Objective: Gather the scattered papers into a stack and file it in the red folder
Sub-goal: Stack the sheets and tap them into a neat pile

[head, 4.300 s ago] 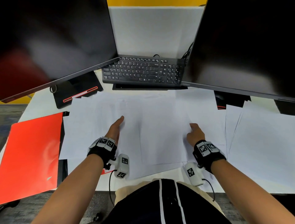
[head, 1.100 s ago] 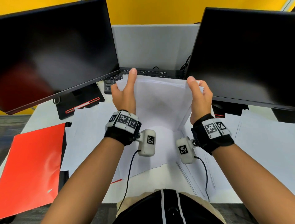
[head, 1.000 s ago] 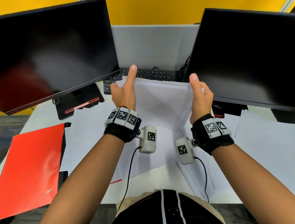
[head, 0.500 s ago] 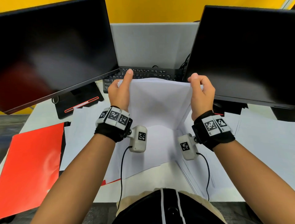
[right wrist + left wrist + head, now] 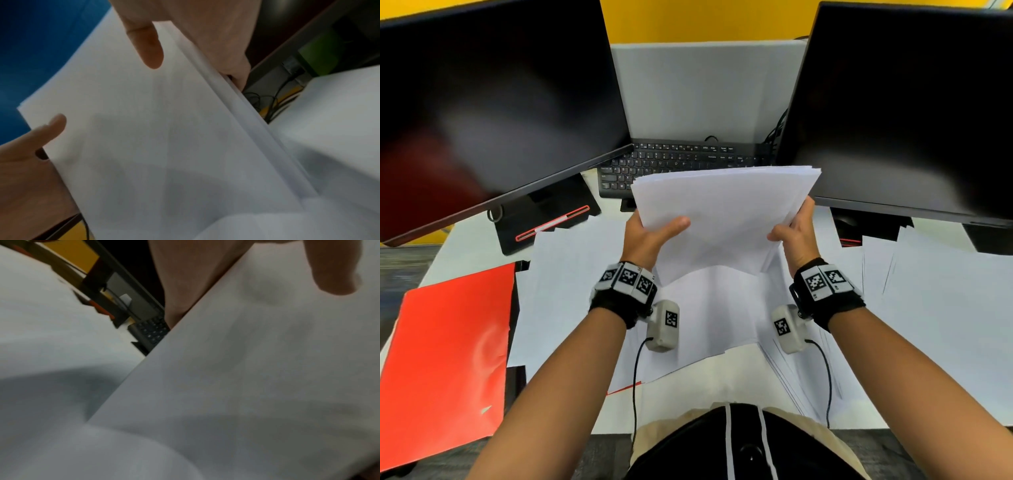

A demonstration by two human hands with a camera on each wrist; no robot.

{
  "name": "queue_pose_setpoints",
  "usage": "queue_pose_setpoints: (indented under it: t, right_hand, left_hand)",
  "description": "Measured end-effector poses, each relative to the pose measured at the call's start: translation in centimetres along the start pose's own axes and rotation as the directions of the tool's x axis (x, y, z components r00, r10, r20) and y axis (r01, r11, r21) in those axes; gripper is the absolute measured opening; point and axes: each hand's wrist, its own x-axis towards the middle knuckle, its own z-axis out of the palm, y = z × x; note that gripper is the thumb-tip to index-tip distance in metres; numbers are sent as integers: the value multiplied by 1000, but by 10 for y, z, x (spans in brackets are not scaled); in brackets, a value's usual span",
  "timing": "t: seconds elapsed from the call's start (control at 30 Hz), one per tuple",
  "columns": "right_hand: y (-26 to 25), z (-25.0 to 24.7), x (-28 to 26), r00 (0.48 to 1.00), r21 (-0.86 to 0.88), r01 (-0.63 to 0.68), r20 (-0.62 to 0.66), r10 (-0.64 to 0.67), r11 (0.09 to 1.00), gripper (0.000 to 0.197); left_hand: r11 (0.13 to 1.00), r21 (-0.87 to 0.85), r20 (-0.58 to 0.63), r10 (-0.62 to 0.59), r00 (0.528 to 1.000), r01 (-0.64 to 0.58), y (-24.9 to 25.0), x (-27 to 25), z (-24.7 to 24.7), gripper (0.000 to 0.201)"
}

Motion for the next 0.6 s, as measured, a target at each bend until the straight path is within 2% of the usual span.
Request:
queue_pose_setpoints:
  t: [0.17,0.27,0.37,0.43,0.5,0.57,0.6]
  right_hand:
    - [24,10,-5,998,-50,-66,-18,65,997,80]
    - [33,15,-3,995,-91,-80,-61,75,993,68]
    - [35,14,4,995,-166,-41,-97,25,985,58]
    - [34,12,7,997,-214,0,-70,-16,977,55]
    - [34,10,12,999,-243,35,-12,-39,969,55]
    - [38,7,18,998,-273,6,60,11,962,53]
    - [42,5,20,993,-279,-67,73,91,958,51]
  left_hand:
    - [997,56,-47,-43,998,45,-25,-3,10,44]
    - [992,88,-127,-76,989,87,-33,9,14,35]
    - [992,107,-165,-42,985,60,-34,15,12,36]
    - [986,166,-139,3,990,20,-34,17,4,31]
    - [972,234,-91,39,995,-17,-32,19,-6,42]
    - [962,273,-86,31,996,-7,-33,22,-22,49]
    - [960,278,-93,5,996,21,-35,22,-30,50]
